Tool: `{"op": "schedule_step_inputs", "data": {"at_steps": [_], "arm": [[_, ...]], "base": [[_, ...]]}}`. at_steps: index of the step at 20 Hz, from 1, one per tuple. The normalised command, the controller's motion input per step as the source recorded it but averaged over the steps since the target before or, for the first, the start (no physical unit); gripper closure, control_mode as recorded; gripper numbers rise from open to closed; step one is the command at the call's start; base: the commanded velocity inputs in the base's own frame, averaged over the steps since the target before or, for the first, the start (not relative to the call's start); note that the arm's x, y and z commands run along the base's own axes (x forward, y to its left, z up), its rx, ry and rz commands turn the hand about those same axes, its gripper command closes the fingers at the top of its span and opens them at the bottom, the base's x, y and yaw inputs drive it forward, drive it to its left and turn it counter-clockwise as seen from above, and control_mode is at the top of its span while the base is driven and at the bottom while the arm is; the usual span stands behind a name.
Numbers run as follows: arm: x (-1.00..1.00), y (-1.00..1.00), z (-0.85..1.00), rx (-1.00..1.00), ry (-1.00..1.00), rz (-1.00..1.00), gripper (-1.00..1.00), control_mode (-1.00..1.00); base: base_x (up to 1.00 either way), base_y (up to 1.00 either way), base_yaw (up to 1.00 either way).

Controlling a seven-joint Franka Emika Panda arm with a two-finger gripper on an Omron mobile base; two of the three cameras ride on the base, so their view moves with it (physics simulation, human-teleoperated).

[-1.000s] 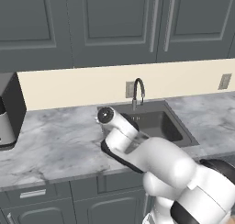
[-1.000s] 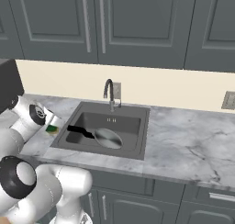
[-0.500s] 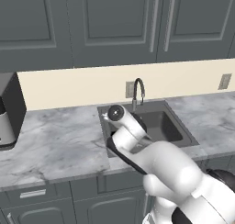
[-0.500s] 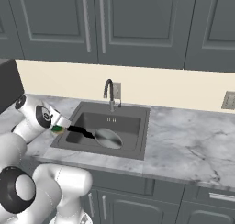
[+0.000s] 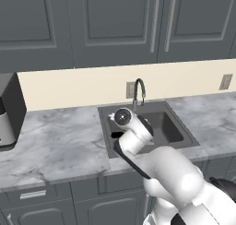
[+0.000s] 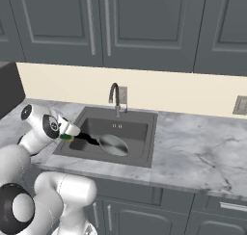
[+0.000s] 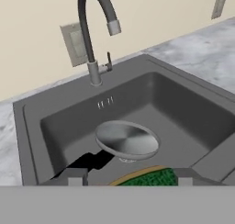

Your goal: Pick the pan and sponge and place them into the sink. Then turn on the water.

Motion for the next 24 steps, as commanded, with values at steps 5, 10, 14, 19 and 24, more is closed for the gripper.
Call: {"op": "schedule_step_inputs", "data": {"at_steps": [5,10,14,19,24], "arm": [[0.09,-0.26,0.04,0.01,-0.01,-0.02,1.0,-1.0],[0.12,-0.22,-0.01,0.02,-0.01,-0.01,1.0,-1.0],[0.04,-0.05,-0.13,-0.01,-0.09,0.0,1.0,-1.0],[0.1,-0.09,-0.08,0.0,-0.05,0.0,1.0,-1.0],[0.15,-0.18,-0.03,0.01,-0.01,0.0,1.0,-1.0]], "base": [[0.0,0.0,0.0],[0.0,0.0,0.0],[0.0,0.0,0.0],[0.0,0.0,0.0],[0.0,0.0,0.0]]}}
